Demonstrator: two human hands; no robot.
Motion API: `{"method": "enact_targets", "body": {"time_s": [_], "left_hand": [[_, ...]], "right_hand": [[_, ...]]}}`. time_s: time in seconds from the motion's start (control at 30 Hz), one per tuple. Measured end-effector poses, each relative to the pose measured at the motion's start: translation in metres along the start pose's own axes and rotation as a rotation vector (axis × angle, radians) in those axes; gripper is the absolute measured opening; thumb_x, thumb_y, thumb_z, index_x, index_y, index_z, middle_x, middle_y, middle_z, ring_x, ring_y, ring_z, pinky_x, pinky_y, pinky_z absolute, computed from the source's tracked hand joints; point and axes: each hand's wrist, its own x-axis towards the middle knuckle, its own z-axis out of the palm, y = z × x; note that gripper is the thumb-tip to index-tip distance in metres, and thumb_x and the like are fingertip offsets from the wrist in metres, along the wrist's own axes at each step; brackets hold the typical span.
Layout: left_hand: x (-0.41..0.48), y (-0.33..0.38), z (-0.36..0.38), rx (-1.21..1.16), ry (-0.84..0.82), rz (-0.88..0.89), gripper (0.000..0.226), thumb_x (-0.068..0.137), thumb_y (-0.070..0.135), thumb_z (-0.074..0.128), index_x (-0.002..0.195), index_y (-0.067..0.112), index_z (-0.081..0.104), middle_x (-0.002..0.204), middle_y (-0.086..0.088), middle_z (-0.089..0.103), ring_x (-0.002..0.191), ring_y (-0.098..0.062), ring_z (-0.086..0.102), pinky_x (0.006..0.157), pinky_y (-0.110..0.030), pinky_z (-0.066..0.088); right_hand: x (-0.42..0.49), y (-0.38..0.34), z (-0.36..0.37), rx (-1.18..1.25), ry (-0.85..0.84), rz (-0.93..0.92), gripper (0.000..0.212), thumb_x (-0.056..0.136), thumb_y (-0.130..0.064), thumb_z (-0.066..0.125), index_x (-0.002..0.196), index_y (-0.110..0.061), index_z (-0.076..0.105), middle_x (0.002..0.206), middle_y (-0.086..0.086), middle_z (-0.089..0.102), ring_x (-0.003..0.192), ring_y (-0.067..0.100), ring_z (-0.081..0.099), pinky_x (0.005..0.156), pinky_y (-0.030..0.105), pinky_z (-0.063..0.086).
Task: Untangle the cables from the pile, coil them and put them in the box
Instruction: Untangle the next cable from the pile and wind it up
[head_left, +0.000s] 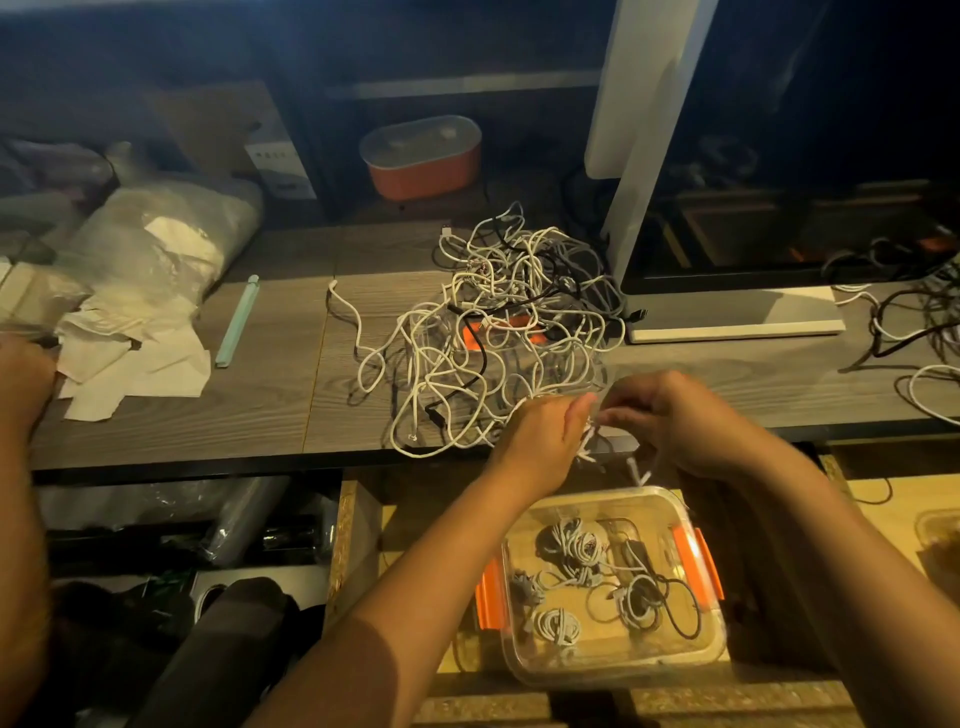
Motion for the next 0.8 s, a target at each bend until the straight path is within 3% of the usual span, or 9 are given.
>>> {"method": "enact_targets", "body": {"time_s": [0.1,0.17,0.3,0.37,0.5,0.6,0.7,0.8], "left_hand": [[0.002,0.009,-0.008,-0.113,-0.073,-0.048,0.044,0.103,0.025,0.033,0.060,0.018,0.039,0.055,0.002,0.040,0.052,-0.009,0.035,0.056,-0.031,0.023],[0.001,0.012,-0.011,-0.227,-0.101,-0.110,0.046,0.103,0.028,0.031,0.058,0.020,0.037,0.054,0.005,0.035,0.050,-0.007,0.032,0.054,-0.026,0.026],[-0.002,0.020,-0.004,-0.737,0.030,-0.369,0.043,0.101,0.037,0.032,0.069,0.019,0.055,0.061,0.007,0.056,0.062,-0.004,0.052,0.069,-0.023,0.043],[0.002,0.023,0.001,-0.915,0.096,-0.439,0.042,0.101,0.039,0.032,0.078,0.017,0.059,0.068,0.002,0.060,0.065,-0.008,0.057,0.067,-0.022,0.048],[0.014,0.024,0.009,-1.145,0.255,-0.569,0.046,0.101,0.040,0.031,0.084,0.009,0.061,0.063,0.002,0.066,0.059,-0.009,0.061,0.057,-0.020,0.047],[0.014,0.023,0.012,-1.077,0.422,-0.694,0.049,0.097,0.053,0.033,0.098,0.010,0.057,0.080,-0.004,0.063,0.070,-0.019,0.061,0.051,-0.024,0.046],[0.009,0.024,0.010,-0.824,0.577,-0.675,0.044,0.097,0.052,0.031,0.091,0.015,0.052,0.090,-0.005,0.058,0.088,-0.019,0.058,0.075,-0.031,0.049],[0.006,0.027,0.004,-0.647,0.709,-0.476,0.044,0.101,0.037,0.032,0.065,0.016,0.047,0.063,0.001,0.050,0.055,0.002,0.049,0.054,-0.019,0.036]], "right_hand": [[-0.005,0.004,-0.006,0.375,-0.031,-0.011,0.020,0.084,-0.026,0.057,0.091,-0.009,0.063,0.067,0.001,0.057,0.055,0.009,0.052,0.053,0.022,0.047],[-0.005,0.011,-0.007,0.637,-0.006,-0.013,0.024,0.079,-0.025,0.059,0.092,-0.005,0.058,0.058,0.001,0.051,0.050,0.013,0.048,0.049,0.025,0.047],[-0.001,0.017,0.009,1.016,0.024,-0.003,0.038,0.067,-0.032,0.076,0.086,-0.009,0.052,0.050,0.000,0.043,0.041,0.011,0.040,0.039,0.021,0.041],[-0.002,0.015,0.024,1.161,0.089,0.040,0.045,0.059,-0.040,0.083,0.082,-0.013,0.055,0.053,0.000,0.044,0.042,0.010,0.038,0.037,0.018,0.036],[-0.008,0.003,0.055,1.204,0.238,0.096,0.018,0.076,-0.025,0.061,0.086,-0.015,0.050,0.055,-0.002,0.045,0.047,0.011,0.031,0.040,0.018,0.027],[-0.011,-0.009,0.073,1.120,0.318,0.070,0.002,0.090,-0.014,0.052,0.089,-0.013,0.051,0.060,-0.003,0.055,0.045,0.009,0.043,0.040,0.020,0.032],[-0.015,-0.021,0.081,1.030,0.349,0.072,0.014,0.097,-0.003,0.041,0.091,-0.007,0.053,0.060,-0.001,0.057,0.045,0.012,0.049,0.041,0.022,0.043],[-0.018,-0.026,0.082,1.010,0.346,0.046,0.026,0.096,0.004,0.038,0.096,-0.010,0.060,0.060,0.008,0.057,0.049,0.019,0.054,0.046,0.024,0.049]]}}
